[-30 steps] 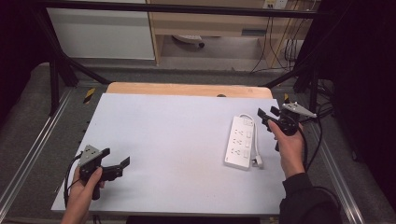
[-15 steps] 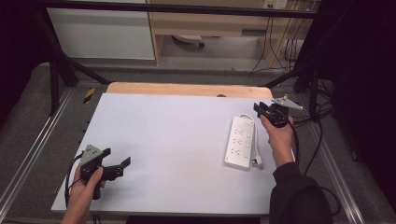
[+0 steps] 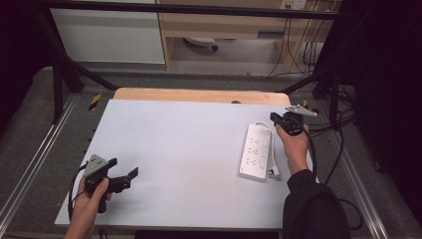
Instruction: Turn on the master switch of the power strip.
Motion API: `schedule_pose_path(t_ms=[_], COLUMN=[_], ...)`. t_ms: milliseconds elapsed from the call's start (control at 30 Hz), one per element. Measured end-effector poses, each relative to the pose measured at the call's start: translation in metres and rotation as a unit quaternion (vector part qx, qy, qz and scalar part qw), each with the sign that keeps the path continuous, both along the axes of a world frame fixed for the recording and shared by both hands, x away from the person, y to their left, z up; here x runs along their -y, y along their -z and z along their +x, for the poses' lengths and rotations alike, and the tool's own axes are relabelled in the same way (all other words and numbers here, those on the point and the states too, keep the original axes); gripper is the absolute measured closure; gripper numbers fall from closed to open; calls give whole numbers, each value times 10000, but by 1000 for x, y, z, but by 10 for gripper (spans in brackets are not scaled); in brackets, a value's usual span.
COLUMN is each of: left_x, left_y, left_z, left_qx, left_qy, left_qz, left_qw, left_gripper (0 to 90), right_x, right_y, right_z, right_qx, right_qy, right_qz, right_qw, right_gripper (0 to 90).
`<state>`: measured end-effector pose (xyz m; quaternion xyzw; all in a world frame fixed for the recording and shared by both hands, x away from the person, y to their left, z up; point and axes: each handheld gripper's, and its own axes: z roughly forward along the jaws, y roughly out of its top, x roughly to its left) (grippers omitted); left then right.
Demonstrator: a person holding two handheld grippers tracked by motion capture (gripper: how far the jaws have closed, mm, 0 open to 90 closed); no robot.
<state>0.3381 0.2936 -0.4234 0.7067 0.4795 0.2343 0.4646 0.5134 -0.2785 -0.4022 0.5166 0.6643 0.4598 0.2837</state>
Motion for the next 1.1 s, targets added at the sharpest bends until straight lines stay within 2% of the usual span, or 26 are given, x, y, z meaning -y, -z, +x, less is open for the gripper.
schedule_pose_path(t_ms=[167,1100], left_x=[-1,0], left_y=[0,0], left_z=[0,0], left_qx=[8,2], left_qy=[-16,19], left_qz=[-26,-19], left_qw=[10000,10000], left_gripper=[95,95], right_x=[-4,-17], right_y=[4,19], right_z=[1,6], right_qx=[-99,-491], right_qy=[-88,-259], right_qz=[-44,-339], right_qw=[9999,9979], right_gripper=[900,900])
